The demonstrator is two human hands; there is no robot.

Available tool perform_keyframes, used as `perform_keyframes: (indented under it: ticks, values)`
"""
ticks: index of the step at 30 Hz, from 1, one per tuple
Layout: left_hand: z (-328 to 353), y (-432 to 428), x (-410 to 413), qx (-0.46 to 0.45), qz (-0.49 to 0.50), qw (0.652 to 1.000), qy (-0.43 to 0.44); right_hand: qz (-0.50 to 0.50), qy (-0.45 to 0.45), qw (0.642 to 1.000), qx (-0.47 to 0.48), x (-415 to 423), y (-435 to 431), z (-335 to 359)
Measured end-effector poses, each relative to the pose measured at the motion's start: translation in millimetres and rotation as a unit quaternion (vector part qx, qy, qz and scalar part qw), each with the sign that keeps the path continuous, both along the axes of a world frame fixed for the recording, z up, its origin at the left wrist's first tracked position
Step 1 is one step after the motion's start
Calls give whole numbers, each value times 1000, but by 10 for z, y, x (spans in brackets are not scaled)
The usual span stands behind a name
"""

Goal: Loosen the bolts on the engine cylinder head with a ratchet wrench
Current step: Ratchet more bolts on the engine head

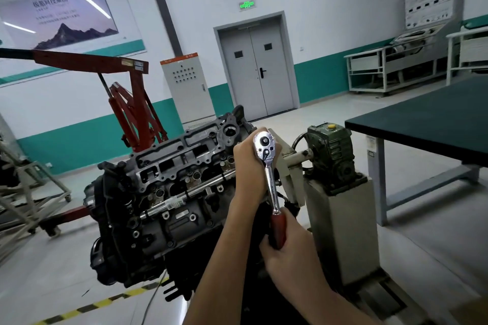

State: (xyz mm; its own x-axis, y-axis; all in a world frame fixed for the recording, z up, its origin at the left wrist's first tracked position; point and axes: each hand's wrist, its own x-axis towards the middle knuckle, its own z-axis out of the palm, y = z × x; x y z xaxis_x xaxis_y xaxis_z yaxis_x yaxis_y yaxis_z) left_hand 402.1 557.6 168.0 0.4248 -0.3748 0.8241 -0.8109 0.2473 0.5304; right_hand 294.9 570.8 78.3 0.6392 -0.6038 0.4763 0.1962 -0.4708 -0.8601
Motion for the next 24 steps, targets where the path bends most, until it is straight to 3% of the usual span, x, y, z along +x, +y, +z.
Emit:
perform_keyframes:
  ticks: [2,5,7,10,13,17,21,24]
  values:
    - [18,12,24,20,12,1000,6,6,26,999,-40,-81,-179,40]
    - [47,18,58,55,28,998,26,-3,103,979,-178,-275,-721,132]
    - [72,41,74,84,19,996,25,-25,156,945,-286,-363,-1125,324]
    - [123,87,93,126,0,992,18,-77,158,881,-439,-381,-1559,737]
    - [162,119,75,143,-8,990,11,-96,155,850,-494,-325,-1696,948]
    - [99,94,46,98,10,995,23,-74,145,899,-406,-328,-1486,604]
    - [1,10,-5,23,34,999,10,-69,91,973,-201,-262,-786,140]
    - [-13,-17,9,4,18,999,30,-47,18,996,-73,-76,-237,16]
